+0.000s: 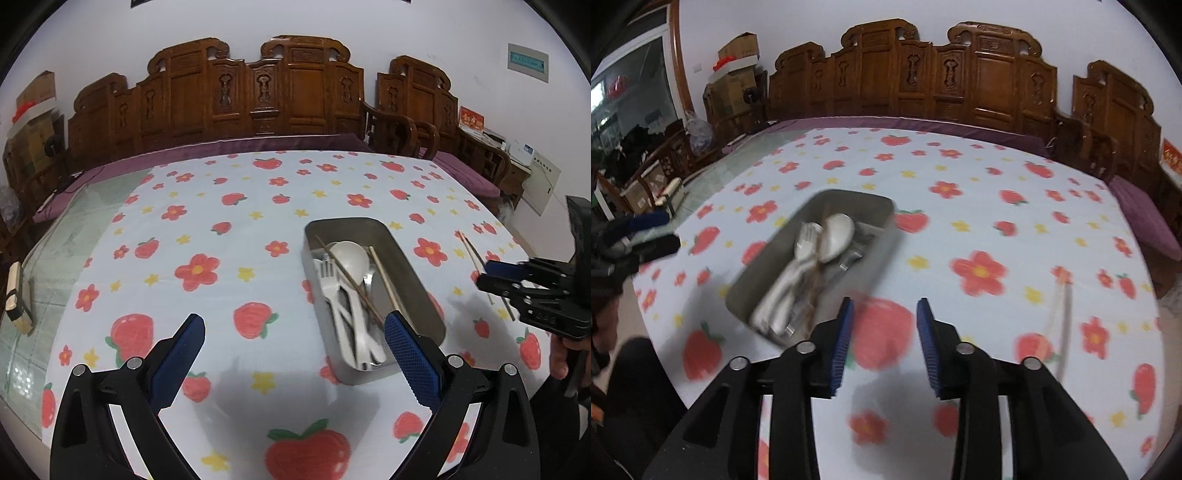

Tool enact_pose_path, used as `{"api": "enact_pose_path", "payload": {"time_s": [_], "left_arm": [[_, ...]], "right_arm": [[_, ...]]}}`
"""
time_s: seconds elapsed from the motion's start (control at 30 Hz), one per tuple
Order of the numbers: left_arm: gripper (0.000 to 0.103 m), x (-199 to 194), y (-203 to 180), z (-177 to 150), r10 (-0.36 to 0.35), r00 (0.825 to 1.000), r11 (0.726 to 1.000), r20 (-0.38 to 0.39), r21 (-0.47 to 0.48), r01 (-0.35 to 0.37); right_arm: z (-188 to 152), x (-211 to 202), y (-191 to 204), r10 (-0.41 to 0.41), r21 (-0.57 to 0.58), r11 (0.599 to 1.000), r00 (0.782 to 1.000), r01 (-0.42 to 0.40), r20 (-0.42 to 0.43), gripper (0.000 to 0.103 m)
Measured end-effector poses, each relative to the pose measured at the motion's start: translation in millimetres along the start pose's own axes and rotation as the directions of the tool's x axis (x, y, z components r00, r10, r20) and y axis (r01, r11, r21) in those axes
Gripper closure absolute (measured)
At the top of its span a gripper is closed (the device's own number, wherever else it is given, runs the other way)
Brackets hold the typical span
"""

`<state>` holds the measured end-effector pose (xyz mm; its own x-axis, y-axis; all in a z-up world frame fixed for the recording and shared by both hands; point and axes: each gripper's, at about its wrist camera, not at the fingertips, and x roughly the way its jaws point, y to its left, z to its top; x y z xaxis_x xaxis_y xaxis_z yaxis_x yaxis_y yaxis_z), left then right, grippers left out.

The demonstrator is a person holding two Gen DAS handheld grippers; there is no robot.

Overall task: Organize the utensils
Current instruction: 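Reach to the loose chopsticks and grasp the dark chopstick with the right tool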

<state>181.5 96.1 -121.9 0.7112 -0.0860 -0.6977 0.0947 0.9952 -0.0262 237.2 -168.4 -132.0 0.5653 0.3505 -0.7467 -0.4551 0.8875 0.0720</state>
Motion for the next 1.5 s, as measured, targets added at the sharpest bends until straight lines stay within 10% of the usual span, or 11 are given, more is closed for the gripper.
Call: {"api": "enact_pose_path", "payload": {"time_s": [0.67,1.5], "left_arm": [[0.009,20,-109,-1,-0.089,0.996,0.993,-0.025,0.069,0.091],[0.009,66,-197,-10,-0.117,0.987,0.973,-0.108,0.185,0.136]], "right_arm": [[-83,-22,-121,-0.155,0.139,0.976,0.983,0.168,-0.098,0.051],[-103,10,-146,-0.182,0.104,0.973,0.959,0.208,-0.218,0.097]]}}
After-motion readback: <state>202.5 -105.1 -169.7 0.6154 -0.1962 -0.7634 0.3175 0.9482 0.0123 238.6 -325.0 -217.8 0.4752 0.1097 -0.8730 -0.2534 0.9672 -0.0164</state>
